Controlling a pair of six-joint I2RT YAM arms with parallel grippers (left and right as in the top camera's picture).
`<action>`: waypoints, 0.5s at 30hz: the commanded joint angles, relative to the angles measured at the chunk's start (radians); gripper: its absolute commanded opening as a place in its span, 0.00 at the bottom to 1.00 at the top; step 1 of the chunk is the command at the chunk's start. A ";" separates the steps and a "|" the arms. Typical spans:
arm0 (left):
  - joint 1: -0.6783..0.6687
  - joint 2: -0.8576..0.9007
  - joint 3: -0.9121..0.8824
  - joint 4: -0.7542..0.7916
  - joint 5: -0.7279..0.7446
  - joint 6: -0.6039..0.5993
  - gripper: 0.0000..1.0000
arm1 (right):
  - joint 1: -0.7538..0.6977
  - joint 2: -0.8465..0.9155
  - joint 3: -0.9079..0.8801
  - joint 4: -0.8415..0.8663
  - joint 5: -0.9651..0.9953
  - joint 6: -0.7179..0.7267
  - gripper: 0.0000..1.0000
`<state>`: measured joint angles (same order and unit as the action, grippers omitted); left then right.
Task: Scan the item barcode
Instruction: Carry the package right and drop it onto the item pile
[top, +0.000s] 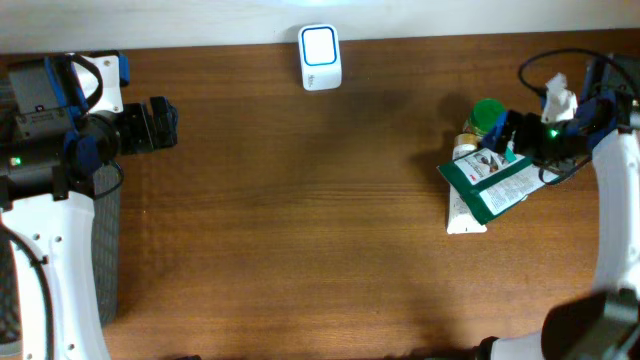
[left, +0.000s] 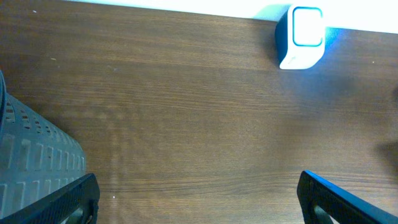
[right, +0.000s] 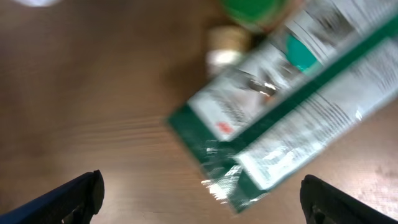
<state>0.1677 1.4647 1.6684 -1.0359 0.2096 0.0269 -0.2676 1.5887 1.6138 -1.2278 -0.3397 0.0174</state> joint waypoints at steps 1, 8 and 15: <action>-0.001 -0.008 0.013 0.002 0.011 0.012 0.99 | 0.110 -0.119 0.041 -0.006 -0.016 -0.029 0.98; -0.001 -0.008 0.013 0.002 0.011 0.012 0.99 | 0.262 -0.183 0.041 -0.004 -0.016 -0.029 0.98; -0.001 -0.008 0.013 0.002 0.011 0.012 0.99 | 0.267 -0.161 0.041 -0.004 -0.016 -0.029 0.98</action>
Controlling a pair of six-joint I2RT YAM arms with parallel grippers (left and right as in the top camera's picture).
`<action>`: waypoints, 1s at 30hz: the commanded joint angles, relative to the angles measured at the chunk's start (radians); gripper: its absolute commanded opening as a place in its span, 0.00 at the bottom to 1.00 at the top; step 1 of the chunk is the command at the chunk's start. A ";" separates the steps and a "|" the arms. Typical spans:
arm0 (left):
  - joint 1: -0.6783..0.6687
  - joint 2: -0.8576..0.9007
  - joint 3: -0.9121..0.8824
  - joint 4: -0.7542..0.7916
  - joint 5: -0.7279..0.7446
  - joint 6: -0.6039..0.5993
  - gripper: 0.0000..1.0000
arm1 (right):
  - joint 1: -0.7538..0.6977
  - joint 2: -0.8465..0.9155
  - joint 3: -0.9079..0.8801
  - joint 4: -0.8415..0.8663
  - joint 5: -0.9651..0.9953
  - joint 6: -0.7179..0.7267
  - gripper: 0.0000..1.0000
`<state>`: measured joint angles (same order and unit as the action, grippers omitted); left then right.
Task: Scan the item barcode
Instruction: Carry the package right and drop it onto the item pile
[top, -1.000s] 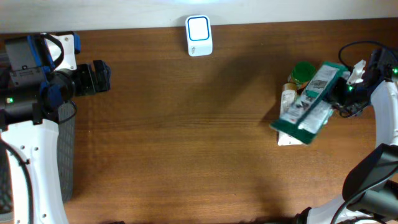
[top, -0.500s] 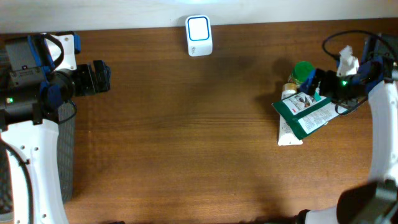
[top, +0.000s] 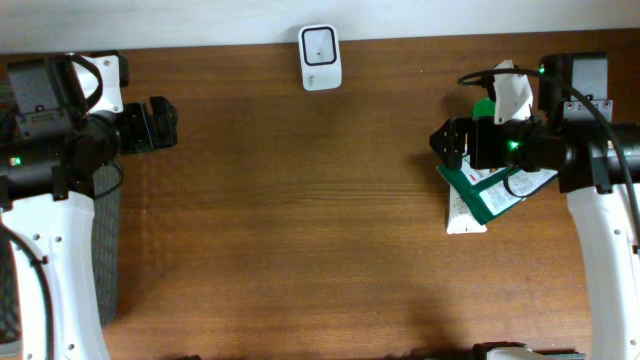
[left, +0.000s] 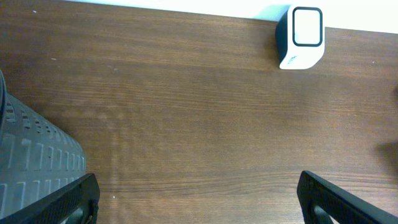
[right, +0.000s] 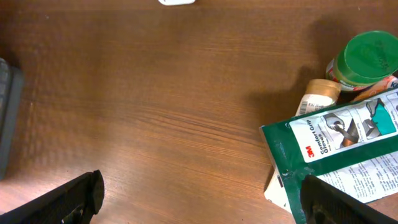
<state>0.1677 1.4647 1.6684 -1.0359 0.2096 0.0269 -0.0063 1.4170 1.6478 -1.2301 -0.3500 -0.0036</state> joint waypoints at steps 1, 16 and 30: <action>-0.001 -0.008 0.013 0.002 0.011 0.012 0.99 | 0.006 0.013 0.006 -0.001 -0.005 -0.008 0.98; -0.001 -0.008 0.013 0.002 0.011 0.012 0.99 | 0.056 -0.035 0.004 -0.002 -0.005 -0.008 0.98; -0.001 -0.008 0.013 0.002 0.011 0.012 0.99 | 0.135 -0.438 -0.488 0.714 0.078 -0.008 0.98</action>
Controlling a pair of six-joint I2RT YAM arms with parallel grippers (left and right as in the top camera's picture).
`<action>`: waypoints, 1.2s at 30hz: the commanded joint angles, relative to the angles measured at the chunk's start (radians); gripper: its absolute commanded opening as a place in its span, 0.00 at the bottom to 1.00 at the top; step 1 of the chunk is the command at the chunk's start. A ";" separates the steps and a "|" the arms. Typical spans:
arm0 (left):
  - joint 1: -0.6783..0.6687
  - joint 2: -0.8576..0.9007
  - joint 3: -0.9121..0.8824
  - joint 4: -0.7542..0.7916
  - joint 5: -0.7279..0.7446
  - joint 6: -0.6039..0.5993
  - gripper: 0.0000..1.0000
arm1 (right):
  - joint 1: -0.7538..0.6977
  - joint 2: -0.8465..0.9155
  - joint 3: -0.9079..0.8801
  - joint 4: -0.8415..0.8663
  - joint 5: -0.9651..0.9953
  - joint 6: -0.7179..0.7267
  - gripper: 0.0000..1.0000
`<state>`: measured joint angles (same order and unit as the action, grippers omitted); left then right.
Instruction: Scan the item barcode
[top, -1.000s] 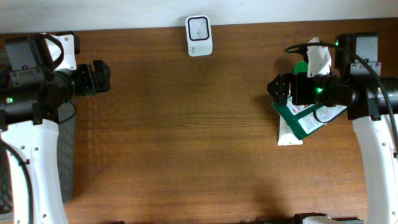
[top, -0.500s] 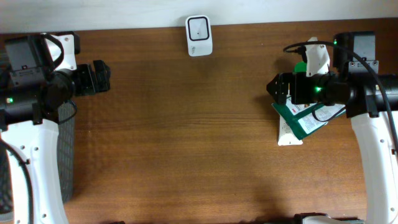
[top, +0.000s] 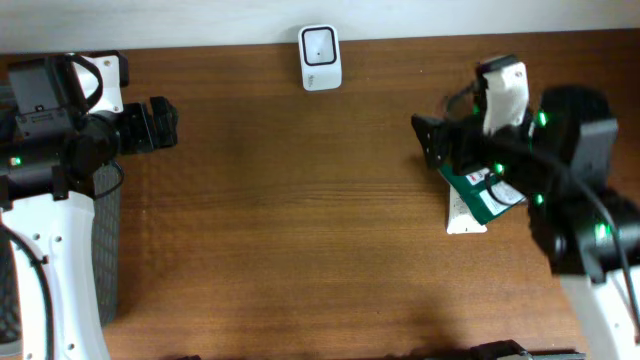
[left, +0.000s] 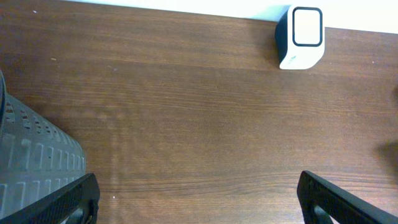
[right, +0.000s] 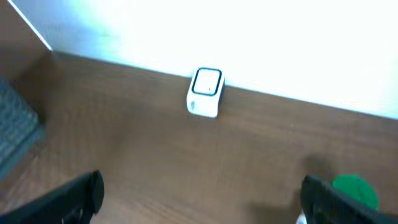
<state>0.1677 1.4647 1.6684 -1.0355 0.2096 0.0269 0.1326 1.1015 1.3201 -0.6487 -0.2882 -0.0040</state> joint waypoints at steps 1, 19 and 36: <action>-0.001 -0.008 0.013 0.001 0.011 0.012 0.99 | -0.011 -0.166 -0.220 0.192 0.016 -0.008 0.98; -0.001 -0.008 0.013 0.001 0.011 0.012 0.99 | -0.074 -0.922 -1.158 0.878 0.016 -0.008 0.98; -0.001 -0.008 0.013 0.001 0.011 0.012 0.99 | -0.074 -1.098 -1.315 0.846 0.008 -0.007 0.98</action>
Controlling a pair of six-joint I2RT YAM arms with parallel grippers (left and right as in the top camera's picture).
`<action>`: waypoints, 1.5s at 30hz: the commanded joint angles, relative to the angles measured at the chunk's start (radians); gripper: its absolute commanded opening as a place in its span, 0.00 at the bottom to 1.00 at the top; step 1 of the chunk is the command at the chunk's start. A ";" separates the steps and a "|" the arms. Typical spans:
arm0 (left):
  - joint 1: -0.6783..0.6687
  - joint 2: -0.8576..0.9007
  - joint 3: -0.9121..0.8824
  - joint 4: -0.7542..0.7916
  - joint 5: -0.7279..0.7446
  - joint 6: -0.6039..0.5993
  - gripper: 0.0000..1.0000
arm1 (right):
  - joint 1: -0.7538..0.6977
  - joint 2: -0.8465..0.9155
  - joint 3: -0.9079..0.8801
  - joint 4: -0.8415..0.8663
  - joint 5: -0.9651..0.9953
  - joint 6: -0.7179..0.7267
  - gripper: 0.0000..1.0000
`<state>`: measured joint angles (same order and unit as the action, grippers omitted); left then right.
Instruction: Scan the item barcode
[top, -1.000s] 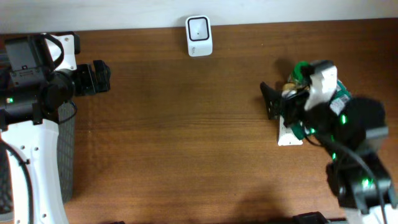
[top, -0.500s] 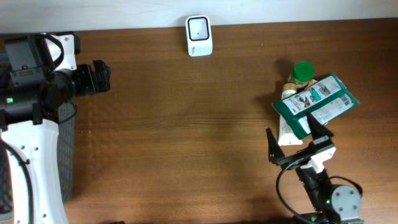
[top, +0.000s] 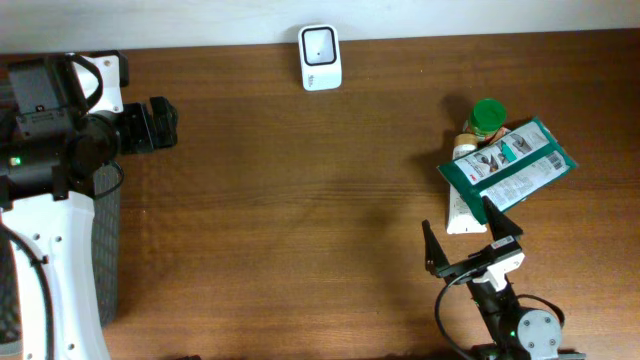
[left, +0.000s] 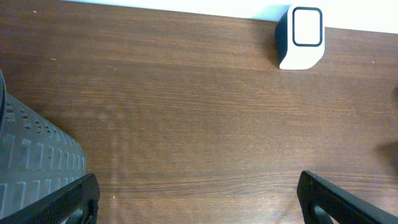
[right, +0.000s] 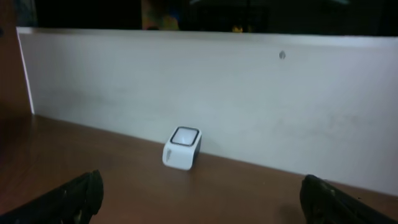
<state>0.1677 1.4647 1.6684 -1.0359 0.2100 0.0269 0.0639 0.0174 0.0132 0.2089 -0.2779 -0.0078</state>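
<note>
The white barcode scanner (top: 320, 45) stands at the table's back edge; it also shows in the left wrist view (left: 301, 36) and the right wrist view (right: 182, 148). The items lie at the right: a green-and-white 3M glove package (top: 510, 165) rests on a white tube (top: 462, 215), beside a green-lidded bottle (top: 488, 112). My right gripper (top: 465, 235) is open and empty near the front edge, just below the items, facing the back wall (right: 199, 199). My left gripper (top: 160, 125) is open and empty at the far left (left: 199, 205).
A grey perforated basket (left: 31, 155) sits at the left edge under my left arm (top: 108, 240). A small tan-capped bottle (top: 465, 135) stands by the green-lidded one. A white wall (right: 249, 93) runs behind the scanner.
My right arm has gone from above the items at the right to the front edge, leaving them uncovered. Its camera now looks level at the back wall. The left arm is unchanged.
My right gripper was first open close over the green package while the scanner glowed blue. Then it was higher with the scanner unlit, then turned toward the scanner. Now it is by the front edge, empty. The left arm stayed put.
</note>
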 joint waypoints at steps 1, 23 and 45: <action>-0.001 -0.008 0.013 0.002 0.011 0.012 0.99 | -0.005 -0.014 -0.008 -0.022 -0.002 -0.003 0.98; -0.001 -0.008 0.013 0.002 0.011 0.012 0.99 | -0.005 -0.012 -0.008 -0.262 -0.002 -0.003 0.98; -0.001 -0.008 0.013 -0.162 -0.026 0.011 0.98 | -0.005 -0.012 -0.008 -0.262 -0.002 -0.003 0.98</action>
<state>0.1677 1.4647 1.6684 -1.2076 0.2054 0.0269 0.0639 0.0147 0.0105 -0.0486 -0.2779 -0.0074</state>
